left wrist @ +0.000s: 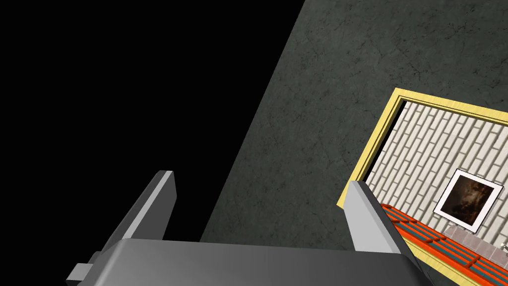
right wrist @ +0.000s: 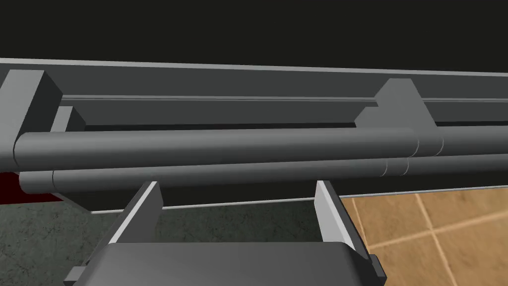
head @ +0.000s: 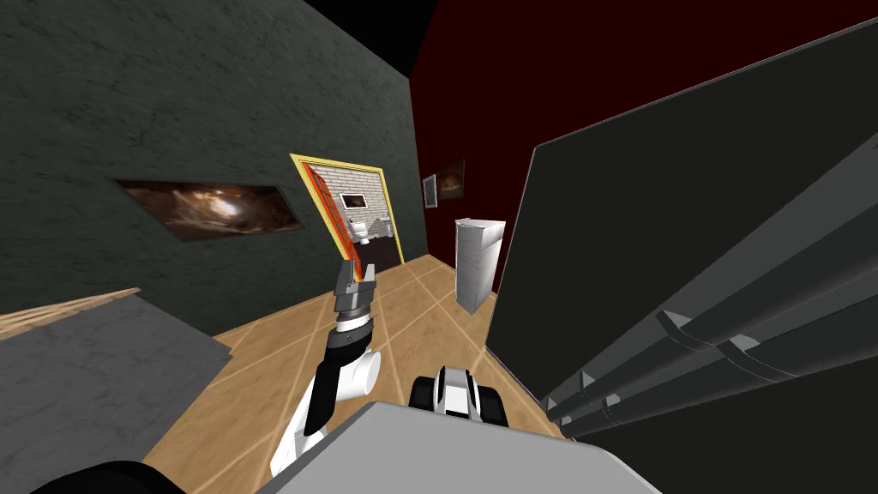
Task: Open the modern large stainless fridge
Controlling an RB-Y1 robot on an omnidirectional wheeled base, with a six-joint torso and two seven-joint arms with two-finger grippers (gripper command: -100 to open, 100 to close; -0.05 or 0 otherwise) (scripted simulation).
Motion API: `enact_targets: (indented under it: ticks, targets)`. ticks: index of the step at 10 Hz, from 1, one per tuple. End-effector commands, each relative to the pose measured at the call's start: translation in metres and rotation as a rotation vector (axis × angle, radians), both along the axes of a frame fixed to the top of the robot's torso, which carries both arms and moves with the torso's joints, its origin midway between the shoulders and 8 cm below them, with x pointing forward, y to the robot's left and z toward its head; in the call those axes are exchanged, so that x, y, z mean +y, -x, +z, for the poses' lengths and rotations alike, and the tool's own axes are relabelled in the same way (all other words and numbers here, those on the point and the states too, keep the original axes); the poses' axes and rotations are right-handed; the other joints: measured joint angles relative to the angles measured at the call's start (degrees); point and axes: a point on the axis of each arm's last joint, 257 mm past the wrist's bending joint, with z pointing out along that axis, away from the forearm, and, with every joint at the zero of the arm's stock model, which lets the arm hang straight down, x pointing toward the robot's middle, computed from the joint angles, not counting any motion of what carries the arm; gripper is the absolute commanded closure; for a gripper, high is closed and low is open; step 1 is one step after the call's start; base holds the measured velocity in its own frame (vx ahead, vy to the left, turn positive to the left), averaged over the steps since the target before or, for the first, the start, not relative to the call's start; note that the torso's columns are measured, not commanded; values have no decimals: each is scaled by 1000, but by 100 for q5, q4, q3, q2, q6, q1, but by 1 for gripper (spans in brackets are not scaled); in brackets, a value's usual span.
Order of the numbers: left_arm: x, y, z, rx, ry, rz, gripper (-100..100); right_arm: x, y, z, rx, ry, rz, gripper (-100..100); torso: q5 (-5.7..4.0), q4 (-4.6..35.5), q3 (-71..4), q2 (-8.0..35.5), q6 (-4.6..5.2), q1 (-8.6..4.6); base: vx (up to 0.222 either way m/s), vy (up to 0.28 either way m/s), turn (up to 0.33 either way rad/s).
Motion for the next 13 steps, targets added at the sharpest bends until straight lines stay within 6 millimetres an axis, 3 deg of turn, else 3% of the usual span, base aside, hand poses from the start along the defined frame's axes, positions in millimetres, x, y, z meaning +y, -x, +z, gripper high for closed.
enact_targets:
  ticks: [1, 4, 13]
  targets:
    - [0, 0, 0, 0, 0, 0, 0, -3, 1, 17, 60, 130, -4, -100, 0, 1, 1, -1, 6, 3, 5, -34, 151]
    - [0, 0, 0, 0, 0, 0, 0, -7, 0, 39, 152, 313, -3, -100, 2, -1, -6, -4, -4, -5, -1, -55, 177]
    - [0, 0, 0, 0, 0, 0, 0, 6, -4, 106, 199, 605, -6, -100, 18, -46, -108, -110, -53, -28, -5, -38, 61]
